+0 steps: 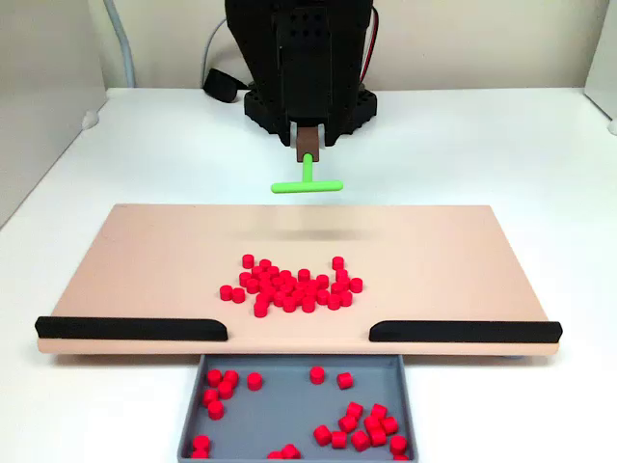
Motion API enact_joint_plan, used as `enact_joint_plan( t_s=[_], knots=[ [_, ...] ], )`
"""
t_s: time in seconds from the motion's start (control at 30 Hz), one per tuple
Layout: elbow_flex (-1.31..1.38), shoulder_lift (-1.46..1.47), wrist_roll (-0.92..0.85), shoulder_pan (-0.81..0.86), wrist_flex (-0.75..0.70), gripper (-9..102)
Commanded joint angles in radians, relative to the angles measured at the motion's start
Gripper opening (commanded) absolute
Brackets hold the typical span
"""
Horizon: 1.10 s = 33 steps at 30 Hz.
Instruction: Push granules from right to the grey container
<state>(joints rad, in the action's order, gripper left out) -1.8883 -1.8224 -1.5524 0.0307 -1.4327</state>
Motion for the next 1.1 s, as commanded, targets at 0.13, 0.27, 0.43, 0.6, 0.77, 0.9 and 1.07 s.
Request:
enact_joint_plan(
  t_s=[0.13, 0.27, 0.43, 0.6, 0.77, 0.9, 1.07],
  knots=[
    [0.023, -0.034, -0.025, 0.043, -0.005, 0],
    [0.023, -0.034, -0.021, 0.040, -0.005, 0],
    [0.023, -0.035, -0.005, 0.032, -0.005, 0],
    [0.023, -0.035, 0.011, 0.028, -0.005, 0],
    [0.023, -0.046, 0.031, 0.014, -0.005, 0],
    [0.023, -0.060, 0.040, 0.009, -0.005, 0],
    [0.023, -0.072, 0.048, 0.009, -0.005, 0]
  ],
)
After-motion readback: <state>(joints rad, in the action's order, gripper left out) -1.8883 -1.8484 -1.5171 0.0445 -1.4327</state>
